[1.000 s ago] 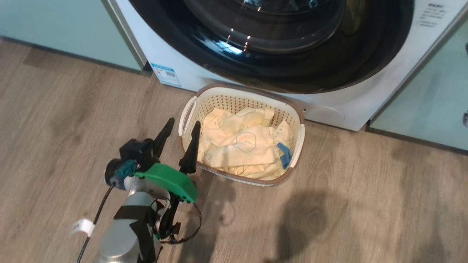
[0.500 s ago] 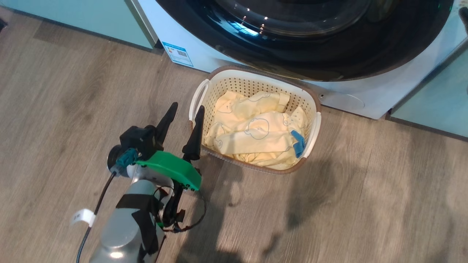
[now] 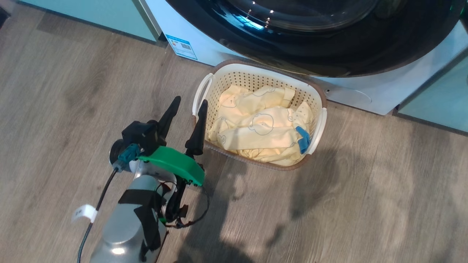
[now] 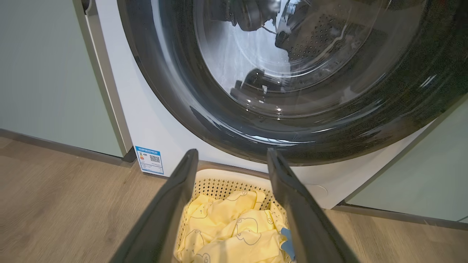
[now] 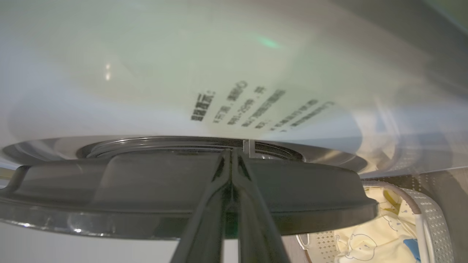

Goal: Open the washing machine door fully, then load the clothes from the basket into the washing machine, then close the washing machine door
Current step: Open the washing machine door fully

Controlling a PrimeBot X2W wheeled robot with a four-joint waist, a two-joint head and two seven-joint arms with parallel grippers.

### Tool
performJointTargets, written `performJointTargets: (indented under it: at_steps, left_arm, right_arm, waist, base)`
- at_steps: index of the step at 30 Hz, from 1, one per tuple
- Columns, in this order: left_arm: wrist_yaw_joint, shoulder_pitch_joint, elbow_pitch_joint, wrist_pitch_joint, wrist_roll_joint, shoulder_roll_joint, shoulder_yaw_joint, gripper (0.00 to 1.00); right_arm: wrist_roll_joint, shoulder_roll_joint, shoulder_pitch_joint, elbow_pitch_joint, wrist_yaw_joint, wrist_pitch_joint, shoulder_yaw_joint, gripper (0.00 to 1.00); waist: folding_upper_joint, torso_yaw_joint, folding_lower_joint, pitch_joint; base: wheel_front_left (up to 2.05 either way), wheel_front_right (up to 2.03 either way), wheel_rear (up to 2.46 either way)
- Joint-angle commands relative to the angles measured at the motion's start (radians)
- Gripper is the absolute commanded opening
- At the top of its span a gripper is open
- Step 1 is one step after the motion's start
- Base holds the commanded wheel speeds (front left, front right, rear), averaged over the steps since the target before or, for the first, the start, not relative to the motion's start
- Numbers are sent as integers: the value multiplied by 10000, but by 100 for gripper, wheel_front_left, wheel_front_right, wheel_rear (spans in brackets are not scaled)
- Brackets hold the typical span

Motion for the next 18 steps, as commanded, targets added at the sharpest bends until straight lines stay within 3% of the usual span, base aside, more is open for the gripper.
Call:
performJointTargets:
  at_steps: [1, 18]
  left_arm:
    - [58, -298, -326, -92, -46, 196, 341, 100]
    - [105, -150, -187, -92, -74, 196, 312, 100]
  right_arm:
    - [-104, 42, -311, -431, 39, 134, 132, 0]
    - [-43, -20, 428, -1465, 39, 1045, 603, 0]
  waist:
    - [0, 19, 0, 18]
    - [0, 51, 0, -371]
  base:
    - [0, 0, 0]
    - [0, 0, 0]
